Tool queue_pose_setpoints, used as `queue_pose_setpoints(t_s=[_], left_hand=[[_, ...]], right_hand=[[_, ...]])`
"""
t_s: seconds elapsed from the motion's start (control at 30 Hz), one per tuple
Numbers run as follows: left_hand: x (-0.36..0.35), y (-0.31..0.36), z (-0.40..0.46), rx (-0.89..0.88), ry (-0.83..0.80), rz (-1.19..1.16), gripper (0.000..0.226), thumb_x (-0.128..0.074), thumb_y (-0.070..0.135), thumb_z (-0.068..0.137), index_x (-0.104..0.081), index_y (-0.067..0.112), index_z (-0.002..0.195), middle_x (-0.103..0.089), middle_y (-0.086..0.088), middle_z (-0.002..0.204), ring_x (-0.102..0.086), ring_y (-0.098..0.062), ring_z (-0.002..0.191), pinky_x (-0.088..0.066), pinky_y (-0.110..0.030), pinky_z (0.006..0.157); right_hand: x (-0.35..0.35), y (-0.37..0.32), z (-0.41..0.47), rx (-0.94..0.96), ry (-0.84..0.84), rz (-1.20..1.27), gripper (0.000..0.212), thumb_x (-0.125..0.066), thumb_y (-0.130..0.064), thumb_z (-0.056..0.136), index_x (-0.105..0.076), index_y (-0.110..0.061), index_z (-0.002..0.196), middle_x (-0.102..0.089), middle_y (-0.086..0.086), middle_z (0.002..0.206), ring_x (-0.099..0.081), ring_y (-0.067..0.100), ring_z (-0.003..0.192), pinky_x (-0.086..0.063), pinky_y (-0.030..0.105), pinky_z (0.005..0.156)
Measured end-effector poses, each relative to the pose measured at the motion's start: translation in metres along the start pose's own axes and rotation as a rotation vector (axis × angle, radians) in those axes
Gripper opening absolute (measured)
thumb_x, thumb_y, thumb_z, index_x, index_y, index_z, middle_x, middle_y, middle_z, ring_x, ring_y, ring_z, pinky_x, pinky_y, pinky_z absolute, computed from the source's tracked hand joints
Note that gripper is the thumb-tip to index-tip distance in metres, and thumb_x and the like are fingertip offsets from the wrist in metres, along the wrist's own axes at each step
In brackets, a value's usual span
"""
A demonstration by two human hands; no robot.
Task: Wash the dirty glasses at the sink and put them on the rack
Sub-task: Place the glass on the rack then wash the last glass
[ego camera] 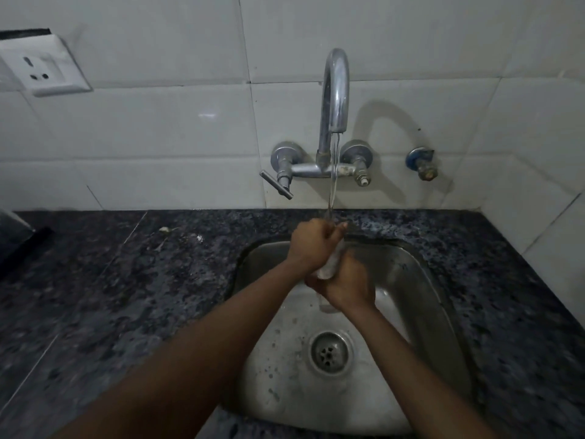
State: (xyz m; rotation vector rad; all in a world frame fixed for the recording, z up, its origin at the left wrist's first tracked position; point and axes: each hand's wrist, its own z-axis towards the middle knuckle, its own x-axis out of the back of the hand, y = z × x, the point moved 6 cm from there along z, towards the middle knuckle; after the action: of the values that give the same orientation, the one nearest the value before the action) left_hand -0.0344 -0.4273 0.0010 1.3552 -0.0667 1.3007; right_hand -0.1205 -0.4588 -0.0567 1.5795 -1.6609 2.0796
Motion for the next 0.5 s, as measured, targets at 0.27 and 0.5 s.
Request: queue_pose_setpoints(t_s=[0.27,0.5], left_hand=[[0.000,-0.039,-0.005,0.351,0.133,-0.859,0.043,-0.065,0.023,0.084,-0.043,0.014,0.049,-0.039,0.006,0.039,-0.034,-0.009,0.037,-0.034,-0.020,0.044],[-0.005,-0.045,0.000,0.494,0.096,-0.314,0.041,-0.068,0.031,0.080,-0.050,0.016,0.047,-0.053,-0.005,0.050,-0.053,-0.021,0.053,-0.050,-0.034,0.062]], right_hand=[[-0.002,0.009,-0.007,-0.100,-0.523,1.045,0.064,-0.071,-0.009,0.068,-0.044,-0.001,0.125,-0.063,0.021,0.092,-0.067,0.027,0.065,-0.056,0.034,0.054],[0.016,-0.016,-0.011,0.258,0.005,-0.268,0.091,-0.078,-0.029,0.063,-0.028,-0.014,0.137,-0.055,0.012,0.123,-0.059,0.035,0.105,-0.048,0.034,0.078]])
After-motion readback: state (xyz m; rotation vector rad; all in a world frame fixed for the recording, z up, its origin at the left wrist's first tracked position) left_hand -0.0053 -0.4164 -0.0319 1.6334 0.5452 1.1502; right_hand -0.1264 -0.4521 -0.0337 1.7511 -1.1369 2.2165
